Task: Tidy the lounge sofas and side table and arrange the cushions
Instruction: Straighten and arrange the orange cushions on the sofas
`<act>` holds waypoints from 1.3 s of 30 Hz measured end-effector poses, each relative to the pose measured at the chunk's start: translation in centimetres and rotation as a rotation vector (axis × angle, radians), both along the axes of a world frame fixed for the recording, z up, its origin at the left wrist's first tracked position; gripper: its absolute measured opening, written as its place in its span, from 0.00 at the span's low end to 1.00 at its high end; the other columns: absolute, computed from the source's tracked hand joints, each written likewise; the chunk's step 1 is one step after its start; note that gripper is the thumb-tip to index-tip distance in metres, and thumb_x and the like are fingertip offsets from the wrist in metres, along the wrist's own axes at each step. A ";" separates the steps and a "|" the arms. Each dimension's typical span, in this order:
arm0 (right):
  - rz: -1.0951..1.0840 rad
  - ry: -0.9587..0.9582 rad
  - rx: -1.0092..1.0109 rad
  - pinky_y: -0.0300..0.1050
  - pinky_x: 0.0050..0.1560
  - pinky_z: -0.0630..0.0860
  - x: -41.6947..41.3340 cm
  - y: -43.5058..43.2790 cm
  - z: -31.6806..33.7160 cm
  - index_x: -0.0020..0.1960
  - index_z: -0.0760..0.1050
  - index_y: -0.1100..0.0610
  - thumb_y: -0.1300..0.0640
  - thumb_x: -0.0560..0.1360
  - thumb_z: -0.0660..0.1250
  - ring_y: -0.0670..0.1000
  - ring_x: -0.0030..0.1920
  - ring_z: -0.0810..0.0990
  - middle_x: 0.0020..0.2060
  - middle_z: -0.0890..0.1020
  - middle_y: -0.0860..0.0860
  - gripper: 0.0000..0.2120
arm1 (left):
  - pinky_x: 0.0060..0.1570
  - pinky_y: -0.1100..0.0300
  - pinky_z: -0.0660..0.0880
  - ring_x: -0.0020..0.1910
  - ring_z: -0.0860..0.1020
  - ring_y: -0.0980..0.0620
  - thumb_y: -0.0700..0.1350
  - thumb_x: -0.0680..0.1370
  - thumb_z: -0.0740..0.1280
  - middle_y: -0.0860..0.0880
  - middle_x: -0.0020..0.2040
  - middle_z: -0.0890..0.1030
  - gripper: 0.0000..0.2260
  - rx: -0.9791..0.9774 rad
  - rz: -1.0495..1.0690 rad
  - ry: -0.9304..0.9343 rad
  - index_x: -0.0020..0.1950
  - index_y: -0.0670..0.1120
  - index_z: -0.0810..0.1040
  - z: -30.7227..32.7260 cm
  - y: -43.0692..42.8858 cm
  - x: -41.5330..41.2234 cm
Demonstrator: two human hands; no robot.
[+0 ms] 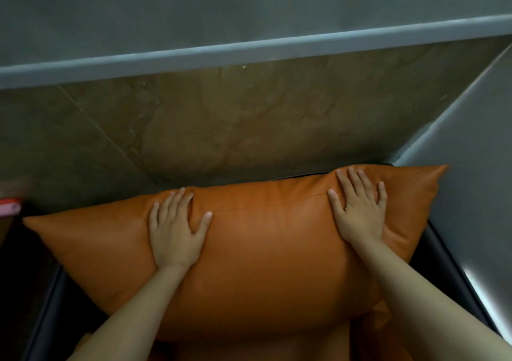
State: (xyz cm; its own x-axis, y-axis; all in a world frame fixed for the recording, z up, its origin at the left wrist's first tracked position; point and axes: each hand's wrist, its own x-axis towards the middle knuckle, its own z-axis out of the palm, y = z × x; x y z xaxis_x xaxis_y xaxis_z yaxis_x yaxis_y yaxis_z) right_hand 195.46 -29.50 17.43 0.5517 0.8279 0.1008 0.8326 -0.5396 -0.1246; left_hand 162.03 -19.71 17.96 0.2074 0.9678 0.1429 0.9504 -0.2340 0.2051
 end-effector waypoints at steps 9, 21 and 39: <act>0.001 -0.027 -0.074 0.51 0.73 0.36 -0.9 -1.5 1.3 0.76 0.58 0.43 0.35 0.75 0.36 0.47 0.78 0.51 0.77 0.60 0.46 0.34 | 0.74 0.53 0.49 0.74 0.64 0.51 0.68 0.76 0.45 0.49 0.72 0.70 0.35 -0.008 -0.008 0.065 0.70 0.49 0.72 0.3 -0.9 -0.6; -0.417 0.308 0.292 0.56 0.76 0.44 -5.3 -11.5 3.1 0.78 0.56 0.51 0.39 0.78 0.58 0.51 0.78 0.51 0.77 0.59 0.52 0.32 | 0.76 0.49 0.46 0.78 0.52 0.50 0.63 0.80 0.53 0.48 0.78 0.59 0.29 -0.107 0.094 0.121 0.76 0.49 0.62 4.7 -0.7 -5.8; -0.603 0.816 0.283 0.60 0.75 0.47 -5.0 -8.1 2.7 0.79 0.40 0.48 0.33 0.72 0.64 0.56 0.78 0.43 0.79 0.45 0.55 0.48 | 0.71 0.48 0.55 0.67 0.69 0.48 0.75 0.72 0.38 0.49 0.67 0.74 0.41 -0.157 0.158 0.394 0.72 0.52 0.68 6.3 -2.6 -8.3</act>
State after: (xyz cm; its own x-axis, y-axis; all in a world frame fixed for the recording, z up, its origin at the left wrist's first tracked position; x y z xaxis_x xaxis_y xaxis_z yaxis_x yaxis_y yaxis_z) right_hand 190.44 -37.57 20.13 0.8519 0.3981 -0.3403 0.0427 -0.7003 -0.7126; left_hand 153.77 -22.34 24.23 0.0649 0.9955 -0.0688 0.9846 -0.0751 -0.1578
